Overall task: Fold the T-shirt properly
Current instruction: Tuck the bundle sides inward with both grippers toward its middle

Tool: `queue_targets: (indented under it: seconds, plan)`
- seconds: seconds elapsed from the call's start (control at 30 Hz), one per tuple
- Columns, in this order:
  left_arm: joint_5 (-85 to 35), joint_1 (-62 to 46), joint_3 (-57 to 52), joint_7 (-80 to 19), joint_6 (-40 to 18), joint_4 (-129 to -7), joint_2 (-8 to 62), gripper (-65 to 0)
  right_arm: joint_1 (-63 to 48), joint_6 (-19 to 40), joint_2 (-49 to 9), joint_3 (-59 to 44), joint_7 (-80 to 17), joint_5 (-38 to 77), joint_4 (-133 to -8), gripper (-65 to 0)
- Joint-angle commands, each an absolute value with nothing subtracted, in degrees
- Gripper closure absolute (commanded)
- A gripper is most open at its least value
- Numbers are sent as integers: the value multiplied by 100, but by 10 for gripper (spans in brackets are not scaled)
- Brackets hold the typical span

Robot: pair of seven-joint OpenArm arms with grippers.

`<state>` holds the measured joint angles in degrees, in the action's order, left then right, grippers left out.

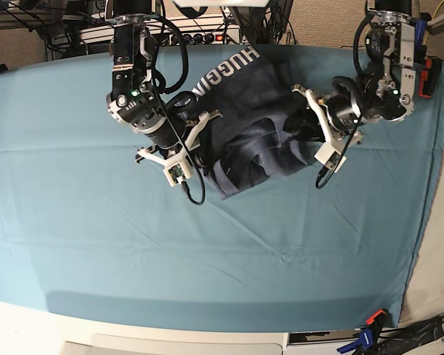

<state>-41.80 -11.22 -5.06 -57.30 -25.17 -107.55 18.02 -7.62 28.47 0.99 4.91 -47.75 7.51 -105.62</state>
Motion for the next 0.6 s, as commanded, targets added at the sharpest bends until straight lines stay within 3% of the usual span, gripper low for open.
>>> queue_targets:
  seconds: [0.0,0.2,0.33,0.5,0.57]
  plan:
    - [-4276,-1063,-539,-5592,-2558,-10807,1776,-250,-679,2842,110,493,-4571,810,-10639,0]
    - [-4217,-1063,-537,-5590,-2556,-10781,1647,-241,-681,2842,110,493,-4565,812,-10639,0]
    - [-4193,-1063,-537,-5586,-2550,-10781,1649,-111,-681,2842,110,493,-4565,812,-10639,0]
    - [-4191,-1063,-537,-5564,-2554,-10781,1649,-81,-681,2842,110,493,-4563,812,-10639,0]
    - [-4132,-1063,-537,-5520,-2552,-10781,1649,-14,-681,2842,110,493,-4565,814,-10639,0]
